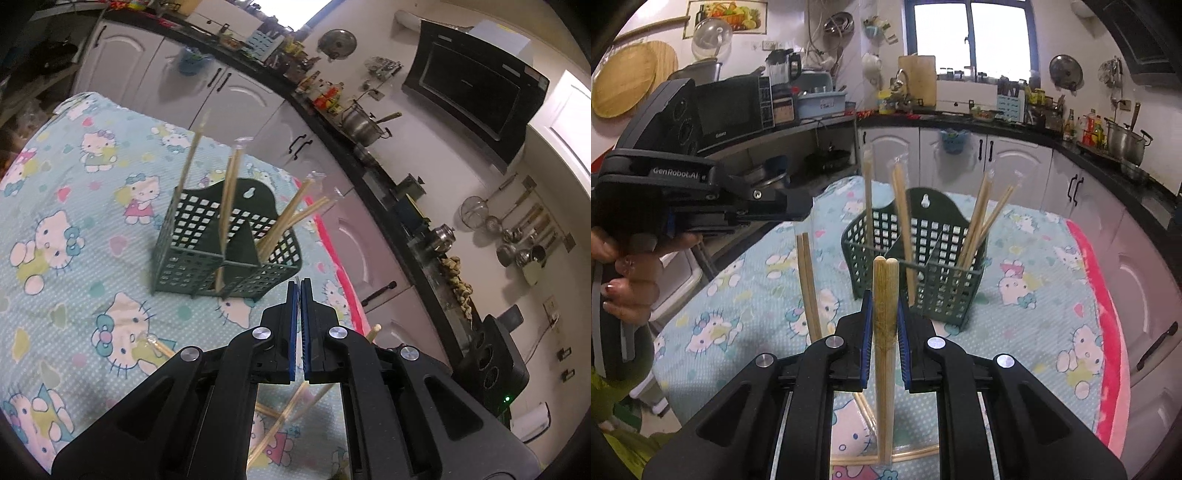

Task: Organize utensils
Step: 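Lift the chopstick upright with the right gripper toward the caddy, then carry the upright chopstick over the green caddy with the right gripper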

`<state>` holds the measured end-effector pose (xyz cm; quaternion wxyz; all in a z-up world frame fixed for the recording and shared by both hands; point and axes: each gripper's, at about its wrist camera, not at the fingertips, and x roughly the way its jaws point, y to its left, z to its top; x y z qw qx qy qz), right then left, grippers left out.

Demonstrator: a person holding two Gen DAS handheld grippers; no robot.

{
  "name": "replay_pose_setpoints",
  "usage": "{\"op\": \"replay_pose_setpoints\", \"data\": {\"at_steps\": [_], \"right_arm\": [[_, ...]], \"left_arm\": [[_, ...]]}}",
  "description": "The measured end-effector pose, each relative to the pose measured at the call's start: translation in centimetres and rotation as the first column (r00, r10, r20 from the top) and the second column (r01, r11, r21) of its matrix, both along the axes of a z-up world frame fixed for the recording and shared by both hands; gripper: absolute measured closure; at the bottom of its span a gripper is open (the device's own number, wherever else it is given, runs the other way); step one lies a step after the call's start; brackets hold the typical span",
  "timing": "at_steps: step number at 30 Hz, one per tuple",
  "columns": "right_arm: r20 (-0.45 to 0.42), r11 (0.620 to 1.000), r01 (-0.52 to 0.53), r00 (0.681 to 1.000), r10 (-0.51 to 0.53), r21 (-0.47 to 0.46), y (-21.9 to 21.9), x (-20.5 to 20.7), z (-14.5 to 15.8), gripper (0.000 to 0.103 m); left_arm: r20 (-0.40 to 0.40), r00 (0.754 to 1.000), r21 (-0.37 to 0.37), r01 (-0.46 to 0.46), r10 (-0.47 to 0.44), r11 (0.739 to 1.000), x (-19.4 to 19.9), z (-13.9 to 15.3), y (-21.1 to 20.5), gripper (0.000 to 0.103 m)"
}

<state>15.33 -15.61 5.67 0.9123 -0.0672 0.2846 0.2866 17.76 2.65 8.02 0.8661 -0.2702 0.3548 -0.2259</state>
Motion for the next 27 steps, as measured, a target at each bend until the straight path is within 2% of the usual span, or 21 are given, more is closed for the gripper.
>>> {"op": "replay_pose_setpoints", "data": {"at_steps": [19,27], "right_arm": [[0.087,0.997,0.058,0.994,-0.063,0.057,-0.7,0.7,3.1,0.091],[0.113,0.993,0.079,0.990,-0.088,0.083,-1.1,1.1,4.3,0.091]], "left_arm": [[0.092,0.995,0.011,0.039,-0.040,0.999,1.0,4.1,-1.4,0.103],[0.152,0.988,0.020,0.029,-0.031,0.999,1.7,6.8,-1.4,0.103]]}}
